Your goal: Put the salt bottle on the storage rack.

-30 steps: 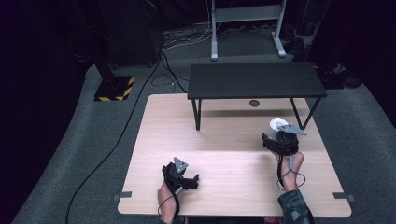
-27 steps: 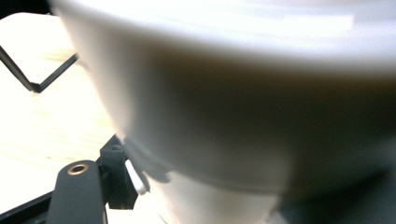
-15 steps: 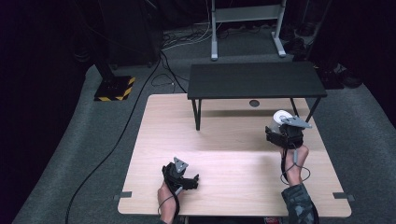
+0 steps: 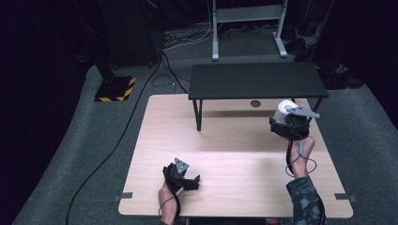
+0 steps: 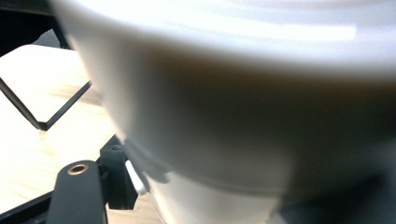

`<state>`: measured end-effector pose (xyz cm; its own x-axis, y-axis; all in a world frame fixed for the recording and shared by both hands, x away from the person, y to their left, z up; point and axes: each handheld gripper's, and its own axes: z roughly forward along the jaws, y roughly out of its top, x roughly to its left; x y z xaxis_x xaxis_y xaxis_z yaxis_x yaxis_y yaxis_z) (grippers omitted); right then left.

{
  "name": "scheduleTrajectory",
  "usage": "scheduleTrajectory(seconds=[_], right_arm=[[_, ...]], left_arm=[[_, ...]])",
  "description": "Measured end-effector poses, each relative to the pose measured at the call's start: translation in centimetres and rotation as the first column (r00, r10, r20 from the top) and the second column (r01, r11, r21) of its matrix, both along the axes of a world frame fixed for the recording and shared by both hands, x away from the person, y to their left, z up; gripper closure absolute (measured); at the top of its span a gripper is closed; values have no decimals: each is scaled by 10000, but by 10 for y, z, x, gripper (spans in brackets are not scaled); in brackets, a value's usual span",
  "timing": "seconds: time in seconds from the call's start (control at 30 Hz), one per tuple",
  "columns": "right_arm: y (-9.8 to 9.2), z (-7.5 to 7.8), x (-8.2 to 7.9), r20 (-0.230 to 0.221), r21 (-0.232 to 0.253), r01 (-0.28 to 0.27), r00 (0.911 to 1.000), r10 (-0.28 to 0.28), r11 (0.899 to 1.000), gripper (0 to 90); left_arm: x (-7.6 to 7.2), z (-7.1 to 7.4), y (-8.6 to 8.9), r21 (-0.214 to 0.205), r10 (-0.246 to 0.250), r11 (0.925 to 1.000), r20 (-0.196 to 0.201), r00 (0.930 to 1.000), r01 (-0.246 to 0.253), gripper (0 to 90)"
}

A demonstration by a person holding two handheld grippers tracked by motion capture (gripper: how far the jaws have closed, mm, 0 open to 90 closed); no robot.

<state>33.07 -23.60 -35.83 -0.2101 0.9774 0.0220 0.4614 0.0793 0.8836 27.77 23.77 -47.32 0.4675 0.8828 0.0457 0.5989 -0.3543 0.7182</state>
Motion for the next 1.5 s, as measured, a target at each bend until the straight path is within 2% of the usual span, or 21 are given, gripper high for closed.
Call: scheduleTrajectory(seconds=[0.97, 1.07, 1.5], right_arm=[[1, 62, 17, 439, -610, -19, 9990, 46, 9981, 262], [-1, 71, 22, 463, -565, -61, 9989, 87, 9984, 262], [3, 91, 42, 442, -588, -30, 9990, 56, 9983, 262]], left_arm=[[1, 0, 1, -12, -42, 10000, -16, 10000, 42, 2], [1, 0, 1, -22, -58, 10000, -30, 10000, 58, 2], [1, 0, 1, -28, -101, 9999, -24, 9999, 101, 2]])
